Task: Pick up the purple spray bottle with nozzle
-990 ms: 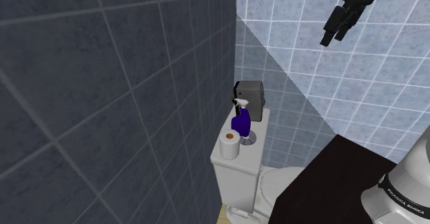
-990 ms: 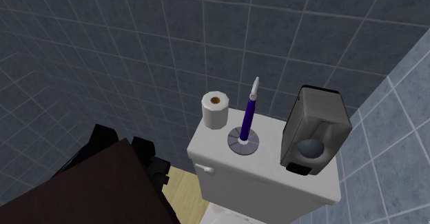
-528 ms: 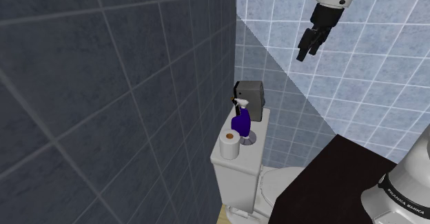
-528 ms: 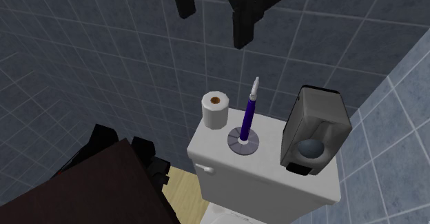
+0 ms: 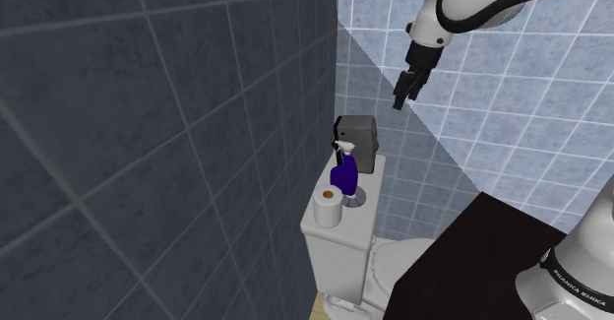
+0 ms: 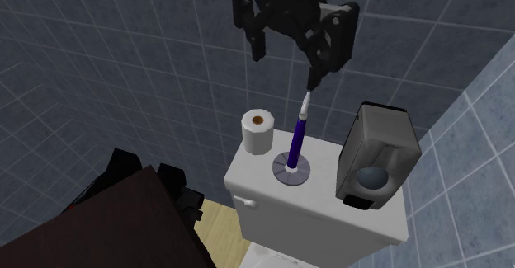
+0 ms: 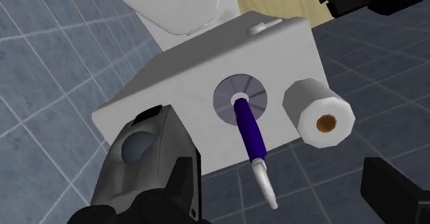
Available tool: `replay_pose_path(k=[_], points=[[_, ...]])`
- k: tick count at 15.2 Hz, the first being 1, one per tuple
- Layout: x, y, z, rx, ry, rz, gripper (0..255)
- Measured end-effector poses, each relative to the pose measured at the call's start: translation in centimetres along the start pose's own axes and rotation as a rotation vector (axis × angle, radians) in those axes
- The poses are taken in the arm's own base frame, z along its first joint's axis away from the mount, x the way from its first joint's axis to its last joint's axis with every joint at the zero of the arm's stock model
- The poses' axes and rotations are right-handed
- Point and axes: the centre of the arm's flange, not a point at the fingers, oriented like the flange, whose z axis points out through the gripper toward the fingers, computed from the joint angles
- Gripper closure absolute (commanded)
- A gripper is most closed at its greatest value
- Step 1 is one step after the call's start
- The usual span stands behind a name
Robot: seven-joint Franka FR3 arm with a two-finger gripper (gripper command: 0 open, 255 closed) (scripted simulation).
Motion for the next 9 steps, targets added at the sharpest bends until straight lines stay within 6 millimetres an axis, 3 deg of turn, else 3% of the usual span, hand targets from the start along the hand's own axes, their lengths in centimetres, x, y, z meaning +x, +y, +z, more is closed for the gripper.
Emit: replay_pose_path(k=[9], points=[[7.5, -0.3, 10.2, 0.036, -0.037, -0.100, 0]])
